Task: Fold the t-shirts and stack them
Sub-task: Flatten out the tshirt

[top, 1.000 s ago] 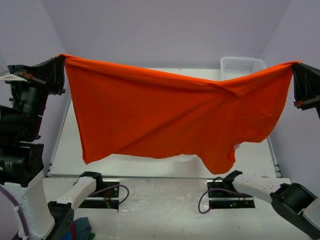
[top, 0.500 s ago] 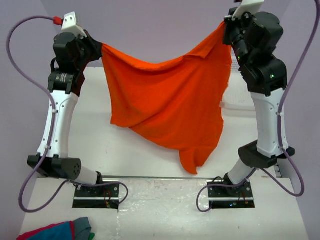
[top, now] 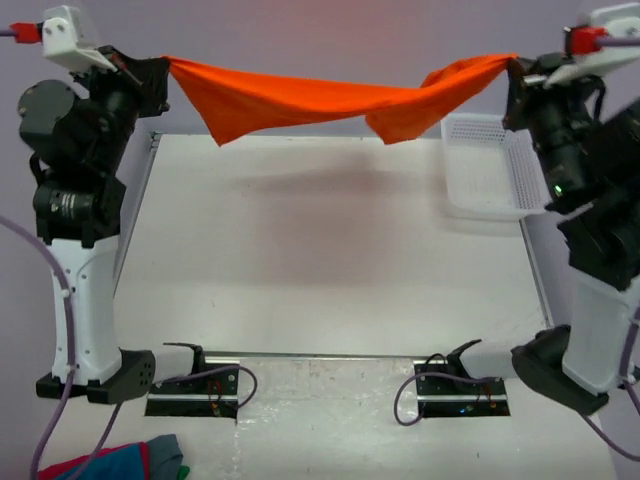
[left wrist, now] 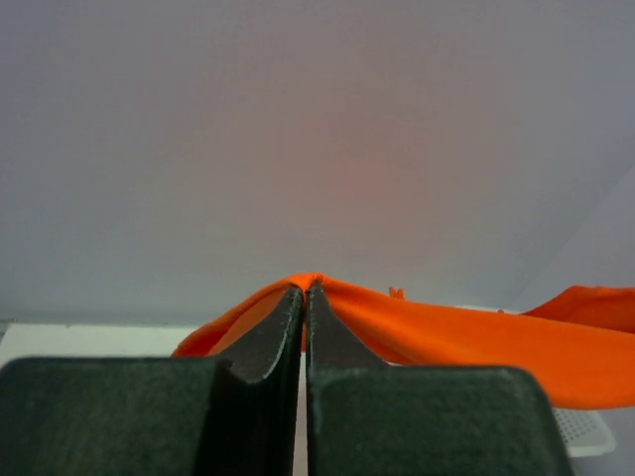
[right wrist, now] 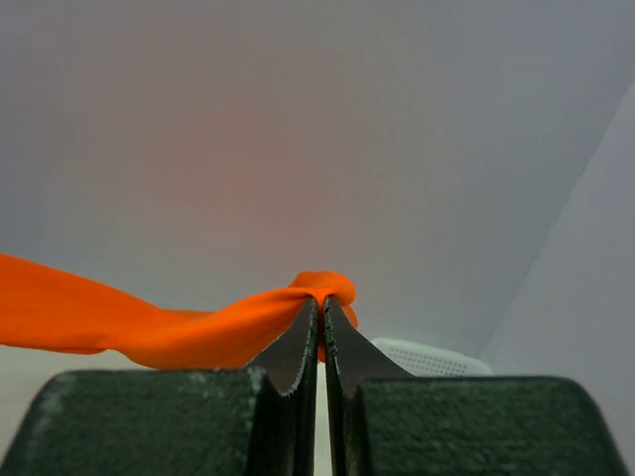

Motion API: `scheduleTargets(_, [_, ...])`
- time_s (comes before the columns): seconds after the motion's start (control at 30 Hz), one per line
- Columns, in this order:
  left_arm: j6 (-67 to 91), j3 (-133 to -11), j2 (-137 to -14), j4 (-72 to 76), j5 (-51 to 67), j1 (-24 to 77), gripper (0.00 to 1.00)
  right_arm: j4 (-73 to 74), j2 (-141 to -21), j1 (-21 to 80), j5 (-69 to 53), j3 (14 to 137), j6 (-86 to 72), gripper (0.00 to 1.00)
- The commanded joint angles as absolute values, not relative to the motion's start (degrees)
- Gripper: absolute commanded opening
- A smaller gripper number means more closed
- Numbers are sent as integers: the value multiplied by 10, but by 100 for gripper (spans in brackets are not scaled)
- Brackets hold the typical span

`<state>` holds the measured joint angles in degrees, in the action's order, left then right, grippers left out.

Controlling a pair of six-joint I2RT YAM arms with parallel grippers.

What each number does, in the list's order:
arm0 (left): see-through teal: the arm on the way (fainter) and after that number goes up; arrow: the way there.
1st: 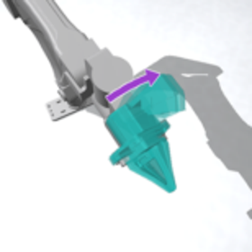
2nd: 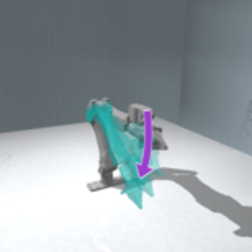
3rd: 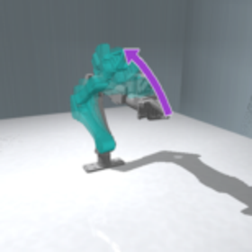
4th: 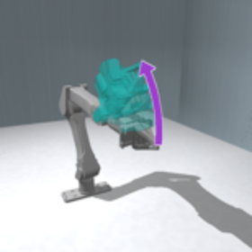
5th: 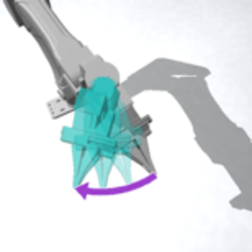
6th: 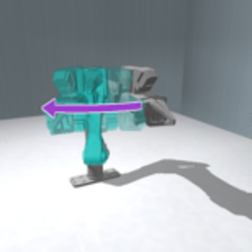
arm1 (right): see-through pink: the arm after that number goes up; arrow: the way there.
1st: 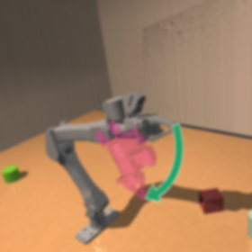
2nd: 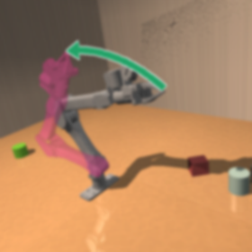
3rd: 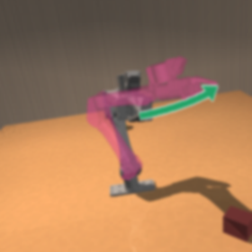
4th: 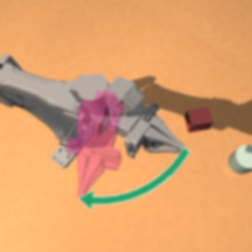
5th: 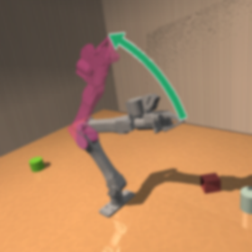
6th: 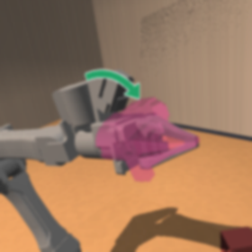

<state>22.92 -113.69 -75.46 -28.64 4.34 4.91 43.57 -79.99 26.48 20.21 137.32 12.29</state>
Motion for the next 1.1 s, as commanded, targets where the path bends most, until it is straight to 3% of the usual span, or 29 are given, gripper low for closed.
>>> scheduleTargets(0.0, [224,-1174,-691,-313,77,44,0,392,-712,299,228,1363,151,0])
scheduleTargets(0.27, [225,-1219,-652,-373,86,44,0,421,-666,359,217,1383,138,0])
scheduleTargets(0.47, [241,-1201,-688,-373,87,44,0,395,-719,357,223,1354,167,0])
scheduleTargets(0.8, [226,-897,-821,-269,-8,43,0,333,-884,206,84,1219,104,0])
scheduleTargets(1.07, [230,-823,-1043,-130,-40,18,0,308,-1092,156,44,1237,126,0])
